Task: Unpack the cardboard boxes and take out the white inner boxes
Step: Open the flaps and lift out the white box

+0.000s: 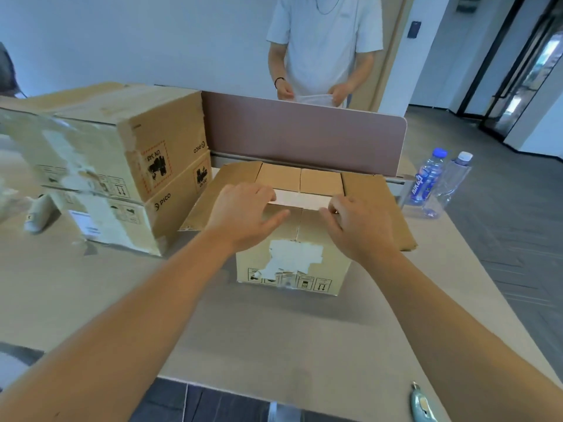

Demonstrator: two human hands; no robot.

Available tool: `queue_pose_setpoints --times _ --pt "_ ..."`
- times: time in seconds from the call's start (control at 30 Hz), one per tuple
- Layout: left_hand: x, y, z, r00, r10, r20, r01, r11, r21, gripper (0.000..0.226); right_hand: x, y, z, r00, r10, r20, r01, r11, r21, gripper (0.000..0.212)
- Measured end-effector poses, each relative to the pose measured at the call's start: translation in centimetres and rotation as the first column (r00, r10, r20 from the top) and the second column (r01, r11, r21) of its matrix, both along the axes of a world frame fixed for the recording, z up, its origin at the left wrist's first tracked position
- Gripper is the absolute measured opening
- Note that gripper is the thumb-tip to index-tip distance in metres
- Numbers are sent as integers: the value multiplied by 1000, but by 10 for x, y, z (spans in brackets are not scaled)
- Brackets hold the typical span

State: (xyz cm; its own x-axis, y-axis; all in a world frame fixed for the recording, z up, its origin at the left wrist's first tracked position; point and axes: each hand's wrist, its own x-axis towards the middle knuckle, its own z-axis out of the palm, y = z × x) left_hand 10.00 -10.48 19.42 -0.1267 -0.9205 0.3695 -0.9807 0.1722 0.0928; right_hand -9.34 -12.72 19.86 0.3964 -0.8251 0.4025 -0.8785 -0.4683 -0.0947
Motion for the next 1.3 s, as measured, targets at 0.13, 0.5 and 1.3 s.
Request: queue_pose_setpoints --times 0.13,0.5,1.3 --pt "-10 25 -10 998 59 -19 -52 960 274 52 1 18 -9 995 24 -99 11 941 339 49" --pt "-4 6 -60 991 84 -108 7 759 651 43 2 -9 -68 997 22 -73 31 759 650 40" --pt "26 -190 -85 999 -30 25 17 909 415 57 54 -177 -93 938 -338 -73 333 828 450 56"
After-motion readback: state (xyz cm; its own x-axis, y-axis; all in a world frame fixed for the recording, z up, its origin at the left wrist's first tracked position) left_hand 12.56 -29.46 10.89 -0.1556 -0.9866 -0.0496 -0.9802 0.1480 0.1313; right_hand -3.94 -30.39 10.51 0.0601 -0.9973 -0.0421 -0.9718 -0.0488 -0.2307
